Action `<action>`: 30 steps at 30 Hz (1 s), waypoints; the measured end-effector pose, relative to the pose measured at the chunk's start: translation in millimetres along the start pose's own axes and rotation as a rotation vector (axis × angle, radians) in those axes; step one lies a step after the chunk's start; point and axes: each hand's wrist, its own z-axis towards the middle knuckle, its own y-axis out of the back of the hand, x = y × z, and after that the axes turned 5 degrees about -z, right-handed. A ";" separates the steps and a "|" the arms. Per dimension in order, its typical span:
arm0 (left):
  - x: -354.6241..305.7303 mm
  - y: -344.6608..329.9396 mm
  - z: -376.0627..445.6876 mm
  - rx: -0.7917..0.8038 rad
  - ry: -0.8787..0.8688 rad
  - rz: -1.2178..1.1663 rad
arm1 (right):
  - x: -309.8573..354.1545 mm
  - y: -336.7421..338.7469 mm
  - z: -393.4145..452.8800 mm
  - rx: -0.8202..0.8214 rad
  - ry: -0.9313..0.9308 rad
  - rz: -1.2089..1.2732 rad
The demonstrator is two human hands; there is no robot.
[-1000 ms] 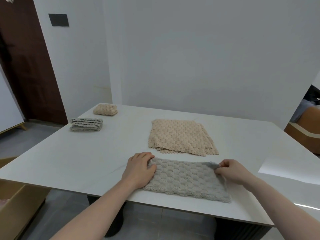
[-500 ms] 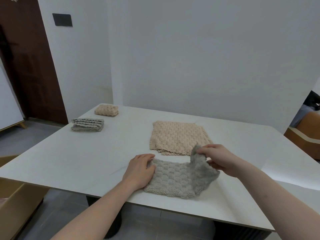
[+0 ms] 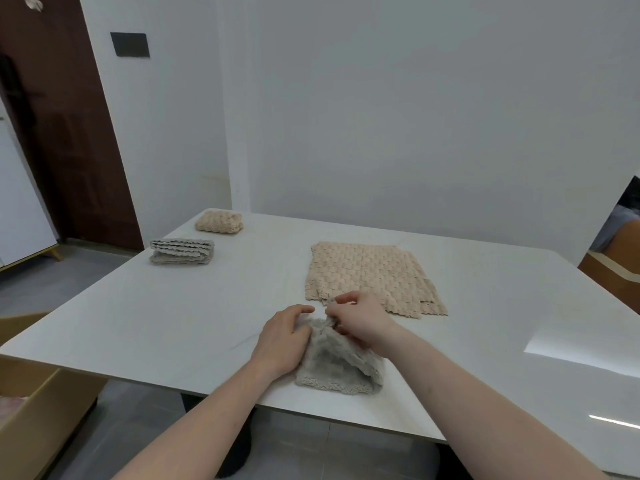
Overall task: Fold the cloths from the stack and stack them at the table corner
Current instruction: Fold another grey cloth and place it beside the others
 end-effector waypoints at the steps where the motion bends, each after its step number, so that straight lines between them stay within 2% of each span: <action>1: 0.5 1.0 -0.1 0.000 0.003 -0.026 | -2.2 -5.5 1.4 0.005 -0.004 0.018; 7: -4.4 3.4 -0.8 0.006 0.009 -0.188 | -17.5 -21.4 -0.8 0.037 0.003 0.063; 10: -5.0 1.8 -0.3 0.013 -0.009 -0.185 | -23.6 -14.3 -17.1 -0.023 0.133 0.047; 14: 2.0 -1.9 4.1 -0.038 0.026 -0.177 | -40.7 -2.1 -50.9 -0.195 0.415 -0.238; 17: 4.1 -6.2 8.3 -0.069 0.035 -0.083 | -62.4 -1.3 -61.6 -0.157 0.555 -0.469; 21: 3.3 -7.2 9.1 -0.098 0.048 -0.031 | -88.9 -9.0 -57.0 -0.103 0.593 -0.575; 26: 7.6 -5.8 6.5 -0.133 0.003 -0.124 | -102.7 -21.2 -51.6 -0.176 0.617 -0.536; 30: 6.9 -1.7 -1.6 -0.037 -0.156 -0.169 | -105.3 -21.3 -52.4 -0.183 0.633 -0.489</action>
